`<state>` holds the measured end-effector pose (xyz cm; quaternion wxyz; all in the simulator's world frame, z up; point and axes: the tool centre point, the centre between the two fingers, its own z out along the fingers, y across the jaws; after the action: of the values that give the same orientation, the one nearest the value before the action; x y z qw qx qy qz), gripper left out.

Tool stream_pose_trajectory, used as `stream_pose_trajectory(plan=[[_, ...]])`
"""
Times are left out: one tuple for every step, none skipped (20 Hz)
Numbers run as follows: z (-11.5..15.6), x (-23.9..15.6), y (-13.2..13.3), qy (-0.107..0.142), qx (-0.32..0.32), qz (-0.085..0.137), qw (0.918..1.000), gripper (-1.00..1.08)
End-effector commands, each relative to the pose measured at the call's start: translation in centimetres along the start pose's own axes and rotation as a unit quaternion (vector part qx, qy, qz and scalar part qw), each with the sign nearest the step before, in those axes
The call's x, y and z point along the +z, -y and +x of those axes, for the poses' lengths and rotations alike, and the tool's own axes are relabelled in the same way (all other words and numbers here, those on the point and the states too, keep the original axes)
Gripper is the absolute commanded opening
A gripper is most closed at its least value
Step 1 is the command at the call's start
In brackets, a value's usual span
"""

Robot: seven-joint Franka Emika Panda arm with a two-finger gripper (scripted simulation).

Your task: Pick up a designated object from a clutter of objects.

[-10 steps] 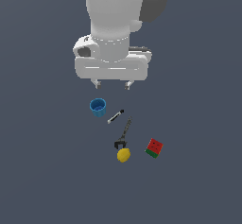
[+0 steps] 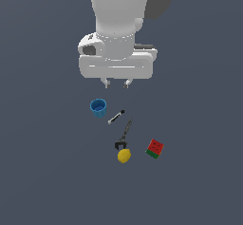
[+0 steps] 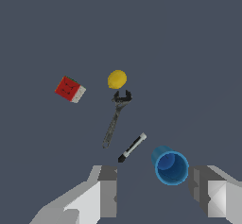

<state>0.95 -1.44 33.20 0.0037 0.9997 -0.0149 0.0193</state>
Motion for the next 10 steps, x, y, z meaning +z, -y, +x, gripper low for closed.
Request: stream_pose_trajectory(plan=[[0.0,0.0,0.0,0.0,-0.001,0.001,1.0,0.28],[0.0,0.1,0.0,0.001,-0.002,0.001,1.0,0.28],[0.0,0.2,-0.1,0.001,-0.003,0.002,1.0,0.28],[0.0,0.2,-0.1,0.001,-0.005,0.003,1.0,0.28],[0.0,0.3,-0.1,0.002,-0.007,0.004,1.0,0.28],[-0.1,0.5,-0.2,0.002,-0.01,0.006,0.9999,0.28],[-0.1,0.6,-0.3,0.002,-0.013,0.007,0.9999,0.28],[-0.1,0.7,-0.3,0.003,-0.016,0.009,0.9998,0.28],[-0.1,0.9,-0.4,0.004,-0.019,0.011,0.9997,0.28],[-0.1,1.1,-0.5,0.004,-0.023,0.013,0.9996,0.28]])
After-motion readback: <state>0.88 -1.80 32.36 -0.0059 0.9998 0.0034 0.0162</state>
